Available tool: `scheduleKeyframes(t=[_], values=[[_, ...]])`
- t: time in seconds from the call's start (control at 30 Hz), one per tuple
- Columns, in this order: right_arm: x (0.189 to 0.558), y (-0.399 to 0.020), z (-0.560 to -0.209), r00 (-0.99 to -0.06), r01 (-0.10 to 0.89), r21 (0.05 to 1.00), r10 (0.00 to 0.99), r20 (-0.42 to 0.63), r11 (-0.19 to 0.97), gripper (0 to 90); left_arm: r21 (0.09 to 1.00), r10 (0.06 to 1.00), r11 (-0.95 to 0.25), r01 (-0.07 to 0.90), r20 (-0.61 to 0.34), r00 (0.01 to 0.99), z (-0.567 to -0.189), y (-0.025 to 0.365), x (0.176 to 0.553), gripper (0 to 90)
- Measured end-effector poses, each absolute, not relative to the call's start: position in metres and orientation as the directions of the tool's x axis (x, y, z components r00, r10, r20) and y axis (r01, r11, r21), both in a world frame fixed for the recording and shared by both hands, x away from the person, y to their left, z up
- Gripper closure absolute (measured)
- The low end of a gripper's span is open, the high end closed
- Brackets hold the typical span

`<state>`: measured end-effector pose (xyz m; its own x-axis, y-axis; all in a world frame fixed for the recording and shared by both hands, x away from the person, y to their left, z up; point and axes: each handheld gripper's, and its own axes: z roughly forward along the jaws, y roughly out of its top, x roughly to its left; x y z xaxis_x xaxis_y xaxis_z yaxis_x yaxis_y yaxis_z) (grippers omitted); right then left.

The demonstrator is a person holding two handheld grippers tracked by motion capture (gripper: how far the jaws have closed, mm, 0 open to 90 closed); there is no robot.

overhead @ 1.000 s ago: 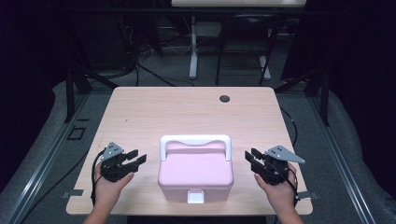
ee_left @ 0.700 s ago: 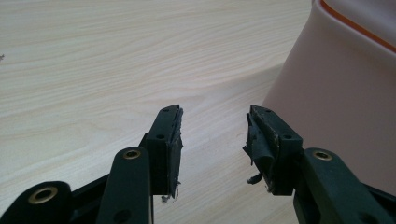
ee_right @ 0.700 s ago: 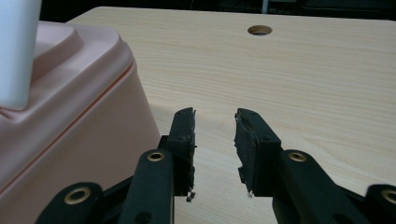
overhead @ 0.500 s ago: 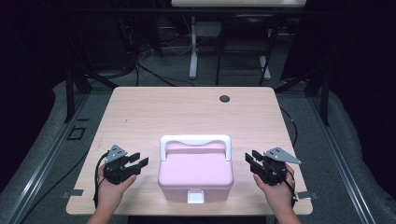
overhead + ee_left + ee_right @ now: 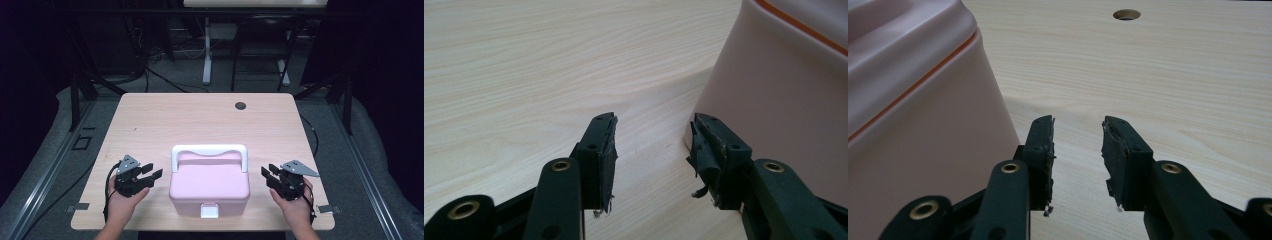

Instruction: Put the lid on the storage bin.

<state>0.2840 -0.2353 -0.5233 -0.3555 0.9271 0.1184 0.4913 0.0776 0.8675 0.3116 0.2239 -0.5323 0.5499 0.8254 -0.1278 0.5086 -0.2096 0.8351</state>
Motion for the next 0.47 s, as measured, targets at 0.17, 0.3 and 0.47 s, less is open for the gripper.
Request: scheduleKeyframes(t=[0.17,0.3,0.47], values=[[0.2832,-0.2365,-0.5248,-0.35,0.494,0.866,0.929,0.118,0.076,64.8,0.835,0.824,-0.207,0.509,-0.132,0.55,-0.5311,0.2245,0.3138,51.8],[0.2818,-0.2388,-0.5258,-0.344,0.501,0.862,0.932,0.115,0.078,64.8,0.838,0.829,-0.189,0.511,-0.143,0.541,-0.5305,0.2244,0.3157,50.8],[0.2803,-0.2417,-0.5257,-0.336,0.506,0.86,0.933,0.126,0.066,64.8,0.838,0.829,-0.189,0.511,-0.143,0.541,-0.5298,0.224,0.3175,50.4]])
